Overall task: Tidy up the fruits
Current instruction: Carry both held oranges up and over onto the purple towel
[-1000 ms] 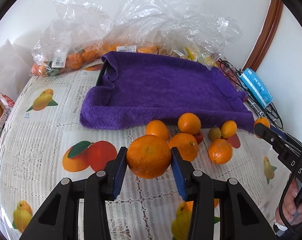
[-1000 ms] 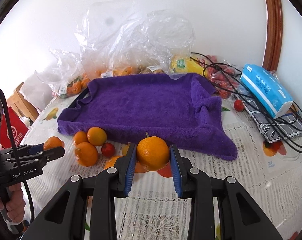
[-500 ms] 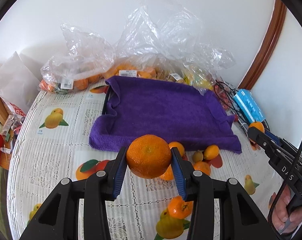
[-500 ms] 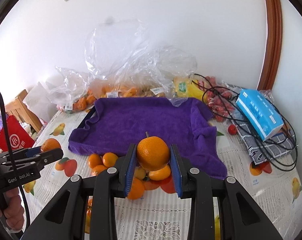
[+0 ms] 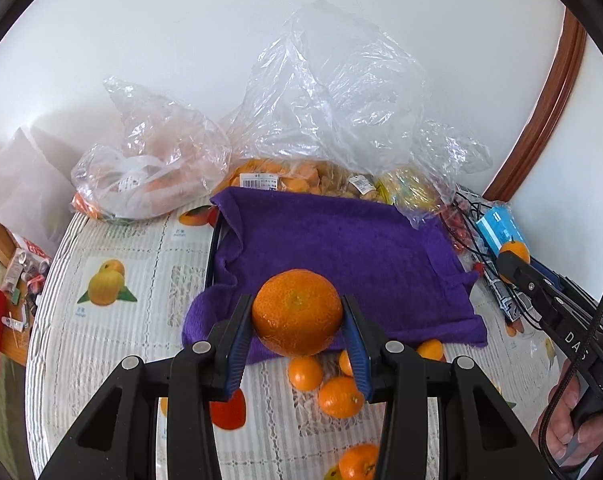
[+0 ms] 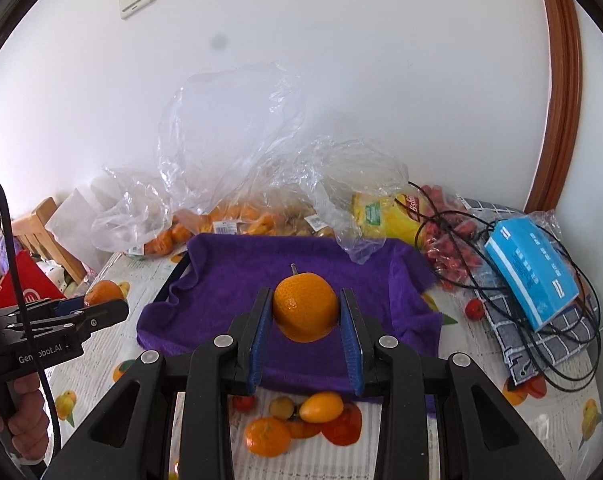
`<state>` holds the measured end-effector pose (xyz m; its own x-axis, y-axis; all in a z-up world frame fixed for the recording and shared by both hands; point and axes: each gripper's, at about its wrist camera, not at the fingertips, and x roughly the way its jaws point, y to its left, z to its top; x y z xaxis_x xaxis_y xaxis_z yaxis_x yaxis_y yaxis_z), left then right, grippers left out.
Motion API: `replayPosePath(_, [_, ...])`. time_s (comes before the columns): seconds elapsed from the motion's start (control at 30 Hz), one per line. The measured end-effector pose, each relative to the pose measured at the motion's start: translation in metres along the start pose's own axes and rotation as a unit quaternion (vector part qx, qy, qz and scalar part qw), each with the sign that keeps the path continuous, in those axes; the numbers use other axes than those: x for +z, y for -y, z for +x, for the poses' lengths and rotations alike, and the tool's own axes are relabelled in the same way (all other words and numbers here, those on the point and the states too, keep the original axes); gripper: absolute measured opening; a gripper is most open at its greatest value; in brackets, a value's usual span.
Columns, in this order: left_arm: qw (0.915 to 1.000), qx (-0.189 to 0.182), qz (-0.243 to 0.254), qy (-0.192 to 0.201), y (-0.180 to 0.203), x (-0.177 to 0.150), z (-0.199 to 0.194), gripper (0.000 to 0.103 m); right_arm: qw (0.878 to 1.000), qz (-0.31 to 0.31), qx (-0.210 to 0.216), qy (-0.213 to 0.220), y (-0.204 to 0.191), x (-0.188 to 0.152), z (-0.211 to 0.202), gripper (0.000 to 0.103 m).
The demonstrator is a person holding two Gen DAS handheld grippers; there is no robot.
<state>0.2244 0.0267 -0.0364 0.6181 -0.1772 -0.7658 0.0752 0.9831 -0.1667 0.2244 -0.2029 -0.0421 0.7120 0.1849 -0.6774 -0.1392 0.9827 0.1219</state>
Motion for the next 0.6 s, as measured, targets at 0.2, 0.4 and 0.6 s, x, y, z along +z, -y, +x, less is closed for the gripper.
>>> replayPosePath(0.2, [1.0,0.006,0.005,-0.005,-0.003,0.02,0.022,0.041,1.0,-0.002,0.0,-0.005,0.008,0.015,0.027,0.033])
replayPosePath(0.4, [0.9997,-0.005,0.001,-0.022,-0.011,0.031,0.051,0.041,1.0,0.004,-0.005,-0.014,0.021,0.016,0.055,0.033])
replayPosePath(0.6, [0.9994,-0.004,0.001,-0.033,-0.016,0.031,0.077,0.041,0.999,0.011,-0.007,-0.038,0.029,0.006,0.087,0.033])
